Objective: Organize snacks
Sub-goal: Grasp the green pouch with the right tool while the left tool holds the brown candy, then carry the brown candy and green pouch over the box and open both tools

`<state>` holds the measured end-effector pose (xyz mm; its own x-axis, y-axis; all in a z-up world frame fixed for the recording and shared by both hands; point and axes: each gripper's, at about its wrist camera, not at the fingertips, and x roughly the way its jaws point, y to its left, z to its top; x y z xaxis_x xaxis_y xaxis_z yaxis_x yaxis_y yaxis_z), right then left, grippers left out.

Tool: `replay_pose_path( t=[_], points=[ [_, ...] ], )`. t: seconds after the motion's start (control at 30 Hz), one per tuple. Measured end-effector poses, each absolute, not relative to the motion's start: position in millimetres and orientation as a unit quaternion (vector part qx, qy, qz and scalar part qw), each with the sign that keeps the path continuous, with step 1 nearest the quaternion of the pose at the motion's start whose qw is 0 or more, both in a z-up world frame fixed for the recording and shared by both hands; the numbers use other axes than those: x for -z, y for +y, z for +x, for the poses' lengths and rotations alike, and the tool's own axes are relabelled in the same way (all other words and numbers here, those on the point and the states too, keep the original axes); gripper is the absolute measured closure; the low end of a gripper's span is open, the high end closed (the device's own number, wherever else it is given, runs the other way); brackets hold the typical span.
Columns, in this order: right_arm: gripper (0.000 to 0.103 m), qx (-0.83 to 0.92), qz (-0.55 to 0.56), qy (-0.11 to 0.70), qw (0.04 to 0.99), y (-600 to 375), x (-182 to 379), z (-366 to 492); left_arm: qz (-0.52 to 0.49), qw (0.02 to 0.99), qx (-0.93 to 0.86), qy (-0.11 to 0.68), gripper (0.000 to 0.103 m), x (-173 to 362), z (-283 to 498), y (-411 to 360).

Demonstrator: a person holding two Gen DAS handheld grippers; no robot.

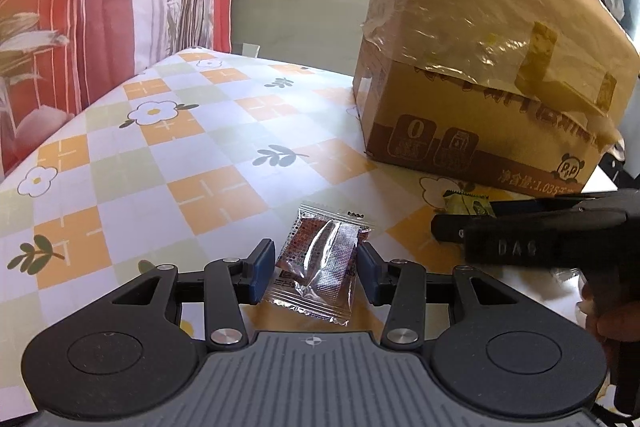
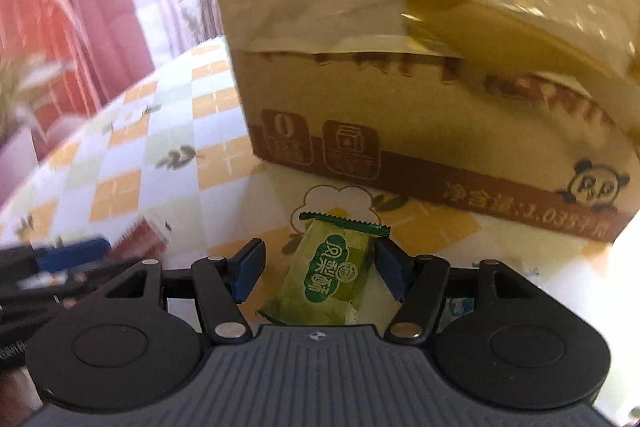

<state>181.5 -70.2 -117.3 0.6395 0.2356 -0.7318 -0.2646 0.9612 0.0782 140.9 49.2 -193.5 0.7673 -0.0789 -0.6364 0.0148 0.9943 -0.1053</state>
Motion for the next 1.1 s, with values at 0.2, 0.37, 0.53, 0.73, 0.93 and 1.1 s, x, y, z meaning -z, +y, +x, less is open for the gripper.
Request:
replay_pose_path(
  t=[0.2,0.37,0.53,0.73,0.93,1.1],
  points=[
    [0.058,-0.145,-0.009,0.375,0.916,-81,122,160,-0.03,0.94,0.023,0.34,0.056,193,141,46],
    [0.062,-0.155,0.007,0.373,0.915,-91,118,142,-0.04,0.938,0.032,0.342,0.06,190,138,49],
    [0.062,-0.159,0.045,0.36,0.918,-106,114,128,-0.037,0.945,0.028,0.323,0.06,180,132,46],
    [0.062,-0.165,0.061,0.293,0.94,-116,83,117,-0.013,0.956,0.032,0.292,0.06,149,128,38],
    [0.062,-0.171,0.064,0.199,0.963,-136,36,113,-0.01,0.971,0.047,0.236,0.06,93,139,27],
    [0.062,-0.162,0.072,0.135,0.975,-165,-6,119,0.004,0.98,0.086,0.178,0.06,44,159,1]
  ],
)
